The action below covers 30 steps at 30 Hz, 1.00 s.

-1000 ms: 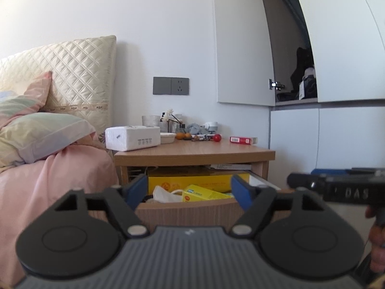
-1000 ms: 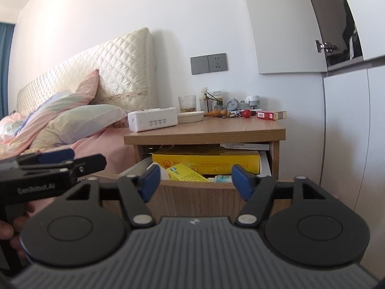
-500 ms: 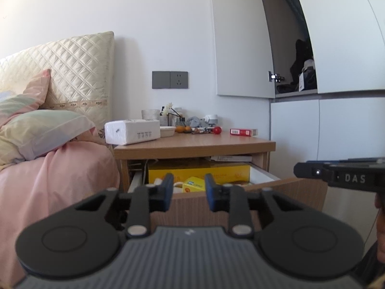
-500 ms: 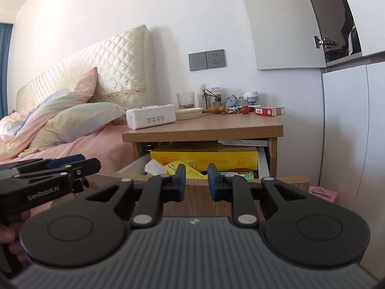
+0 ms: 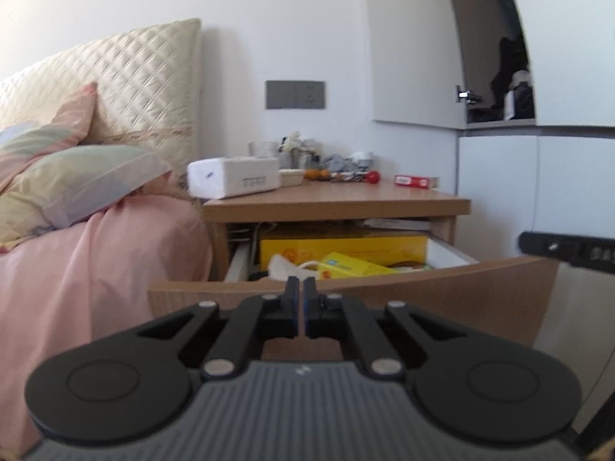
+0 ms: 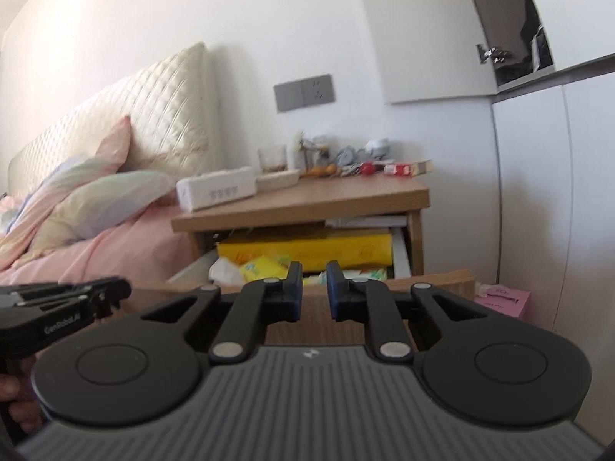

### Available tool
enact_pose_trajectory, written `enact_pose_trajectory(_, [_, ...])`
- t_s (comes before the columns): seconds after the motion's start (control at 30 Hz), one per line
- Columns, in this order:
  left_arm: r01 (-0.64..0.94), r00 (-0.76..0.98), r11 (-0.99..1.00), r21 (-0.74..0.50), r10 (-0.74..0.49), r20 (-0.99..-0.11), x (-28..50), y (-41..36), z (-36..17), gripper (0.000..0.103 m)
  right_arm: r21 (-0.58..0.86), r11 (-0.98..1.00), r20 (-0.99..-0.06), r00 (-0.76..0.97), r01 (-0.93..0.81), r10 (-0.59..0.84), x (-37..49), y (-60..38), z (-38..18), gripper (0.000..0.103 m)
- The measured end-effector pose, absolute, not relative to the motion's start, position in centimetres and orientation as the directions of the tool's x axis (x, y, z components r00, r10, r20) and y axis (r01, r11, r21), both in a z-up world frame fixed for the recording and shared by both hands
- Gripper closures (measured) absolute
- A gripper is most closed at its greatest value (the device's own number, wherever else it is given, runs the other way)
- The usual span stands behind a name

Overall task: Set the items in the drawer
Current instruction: 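Close the left gripper and bring it to the drawer front, then push the drawer front shut with the closed left gripper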

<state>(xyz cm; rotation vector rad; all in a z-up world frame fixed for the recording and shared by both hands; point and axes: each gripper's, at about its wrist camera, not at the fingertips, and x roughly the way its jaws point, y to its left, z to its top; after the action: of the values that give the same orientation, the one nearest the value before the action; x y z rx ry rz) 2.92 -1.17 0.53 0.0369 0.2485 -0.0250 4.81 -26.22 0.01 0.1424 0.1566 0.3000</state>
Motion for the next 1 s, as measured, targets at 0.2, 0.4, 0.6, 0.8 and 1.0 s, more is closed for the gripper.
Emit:
enact_pose_trajectory(0.2, [0.030, 0.968, 0.997, 0.069, -0.012, -0.252, 2.8, -1.6, 0.3, 0.101, 0.140, 0.945, -0.185, 0.930, -0.295, 0.317, 5.3, -25.0, -0.6, 0.086])
enact_pose_trajectory(0.4, [0.032, 0.967, 0.995, 0.092, -0.007, -0.256, 3.0, -2.0, 0.0, 0.102, 0.103, 0.956, -0.223, 0.931, -0.274, 0.291, 6.0, -24.1, -1.0, 0.086])
enact_pose_trajectory(0.6, [0.023, 0.960, 0.996, 0.084, 0.001, -0.281, 4.0, -1.8, -0.2, 0.102, 0.098, 0.963, -0.240, 0.933, -0.253, 0.269, 6.5, -23.9, -1.3, 0.089])
enact_pose_trajectory(0.8, [0.005, 0.958, 0.996, 0.085, 0.020, -0.286, 4.8, -1.6, -0.3, 0.102, 0.086, 0.964, -0.240, 0.934, -0.252, 0.265, 6.4, -23.8, -1.4, 0.090])
enact_pose_trajectory(1.0, [0.001, 0.960, 0.994, 0.109, 0.030, -0.279, 5.0, -1.8, -0.4, 0.102, 0.078, 0.965, -0.236, 0.936, -0.251, 0.263, 6.5, -23.9, -1.5, 0.090])
